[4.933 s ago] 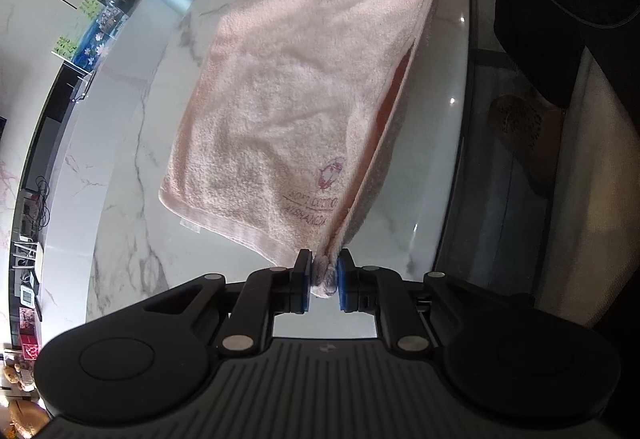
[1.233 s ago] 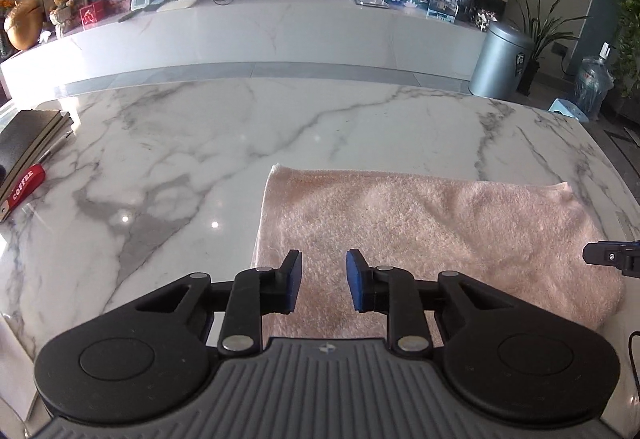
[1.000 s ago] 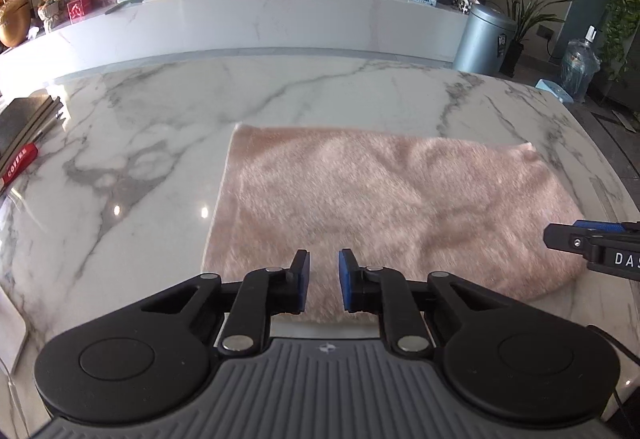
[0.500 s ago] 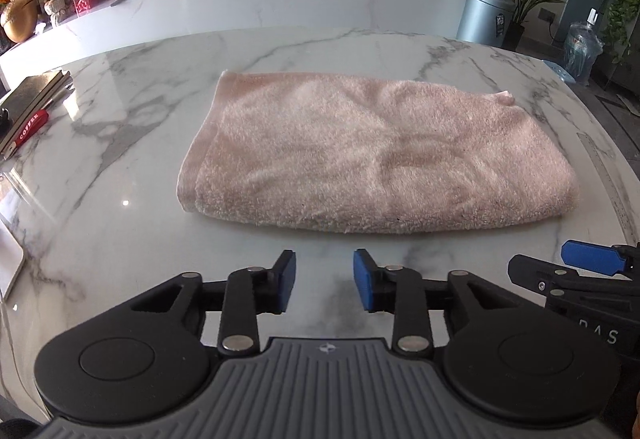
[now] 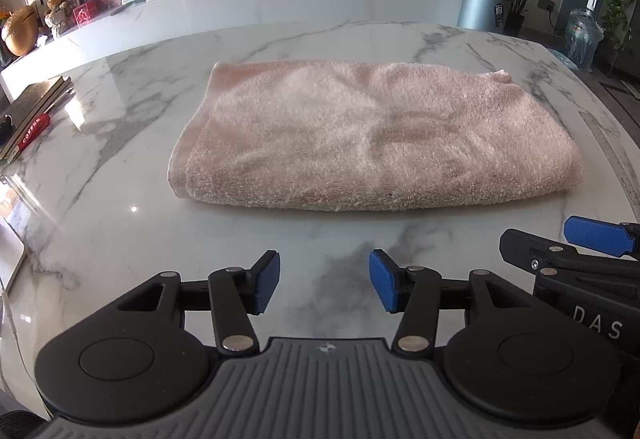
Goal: Fold towel
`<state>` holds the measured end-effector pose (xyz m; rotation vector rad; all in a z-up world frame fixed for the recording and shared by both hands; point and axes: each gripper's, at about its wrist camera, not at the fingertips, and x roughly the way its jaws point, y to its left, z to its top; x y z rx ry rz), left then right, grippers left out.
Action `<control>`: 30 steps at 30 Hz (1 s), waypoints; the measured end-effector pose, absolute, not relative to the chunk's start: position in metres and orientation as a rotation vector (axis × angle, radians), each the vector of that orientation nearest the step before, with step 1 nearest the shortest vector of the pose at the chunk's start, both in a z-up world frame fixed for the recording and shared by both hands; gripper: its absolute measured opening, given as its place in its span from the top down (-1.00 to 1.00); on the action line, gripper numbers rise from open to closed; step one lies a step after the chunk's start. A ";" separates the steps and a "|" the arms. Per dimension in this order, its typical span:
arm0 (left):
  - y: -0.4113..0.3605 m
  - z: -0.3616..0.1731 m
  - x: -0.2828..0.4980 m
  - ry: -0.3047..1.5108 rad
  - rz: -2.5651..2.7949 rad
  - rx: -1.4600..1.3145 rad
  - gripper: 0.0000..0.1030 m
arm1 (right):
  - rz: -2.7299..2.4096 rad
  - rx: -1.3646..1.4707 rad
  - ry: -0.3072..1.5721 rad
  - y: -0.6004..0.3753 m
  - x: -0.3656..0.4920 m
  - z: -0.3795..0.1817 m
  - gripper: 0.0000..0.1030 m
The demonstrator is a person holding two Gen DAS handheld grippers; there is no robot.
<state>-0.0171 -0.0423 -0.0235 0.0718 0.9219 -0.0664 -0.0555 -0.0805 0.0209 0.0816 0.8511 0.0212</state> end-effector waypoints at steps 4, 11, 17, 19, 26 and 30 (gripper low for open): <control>-0.039 -0.026 -0.016 0.938 -0.083 0.052 -0.57 | 0.018 0.108 0.837 -0.082 -0.054 0.021 -0.10; -0.037 -0.028 -0.016 0.945 -0.086 0.030 -0.57 | 0.003 0.083 0.833 -0.080 -0.054 0.020 -0.12; -0.038 -0.030 -0.016 0.948 -0.061 0.047 -0.57 | 0.004 0.063 0.838 -0.078 -0.054 0.018 -0.12; -0.038 -0.029 -0.016 0.947 -0.058 0.050 -0.57 | 0.004 0.065 0.843 -0.078 -0.053 0.017 -0.12; -0.039 -0.030 -0.015 0.951 -0.045 0.075 -0.57 | 0.004 0.072 0.861 -0.080 -0.052 0.013 -0.12; -0.037 -0.032 -0.014 0.960 -0.039 0.064 -0.57 | 0.004 0.074 0.870 -0.080 -0.051 0.011 -0.12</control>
